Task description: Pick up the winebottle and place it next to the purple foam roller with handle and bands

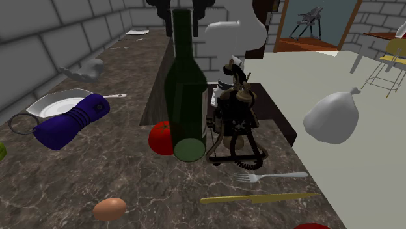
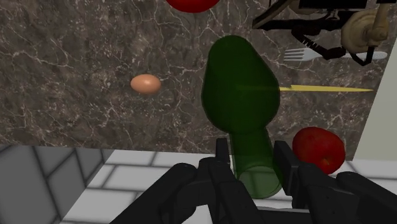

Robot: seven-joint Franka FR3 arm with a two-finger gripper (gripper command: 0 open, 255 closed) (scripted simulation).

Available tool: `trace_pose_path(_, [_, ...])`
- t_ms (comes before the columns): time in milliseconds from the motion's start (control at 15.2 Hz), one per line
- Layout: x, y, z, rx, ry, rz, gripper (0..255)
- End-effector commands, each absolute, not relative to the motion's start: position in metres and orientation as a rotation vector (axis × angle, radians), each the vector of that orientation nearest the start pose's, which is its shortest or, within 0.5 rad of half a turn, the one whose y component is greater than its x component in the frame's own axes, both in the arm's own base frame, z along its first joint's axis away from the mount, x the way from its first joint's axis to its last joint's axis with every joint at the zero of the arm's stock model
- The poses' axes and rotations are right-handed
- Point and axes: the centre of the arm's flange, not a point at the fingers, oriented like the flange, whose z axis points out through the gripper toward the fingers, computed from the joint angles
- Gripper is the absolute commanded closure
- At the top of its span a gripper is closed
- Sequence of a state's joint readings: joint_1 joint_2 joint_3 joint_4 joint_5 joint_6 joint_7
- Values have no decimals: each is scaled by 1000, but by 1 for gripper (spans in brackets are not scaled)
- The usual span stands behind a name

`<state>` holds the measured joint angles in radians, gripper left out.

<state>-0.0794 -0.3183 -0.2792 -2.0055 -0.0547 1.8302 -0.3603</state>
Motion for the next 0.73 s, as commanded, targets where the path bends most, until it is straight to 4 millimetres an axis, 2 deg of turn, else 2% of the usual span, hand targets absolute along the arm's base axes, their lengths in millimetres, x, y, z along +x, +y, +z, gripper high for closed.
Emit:
trace_pose_path(0, [439,-186,607,-3149,-32,-213,255])
trace_pose_path(660, [439,-186,659,-3149,-32,-213,255])
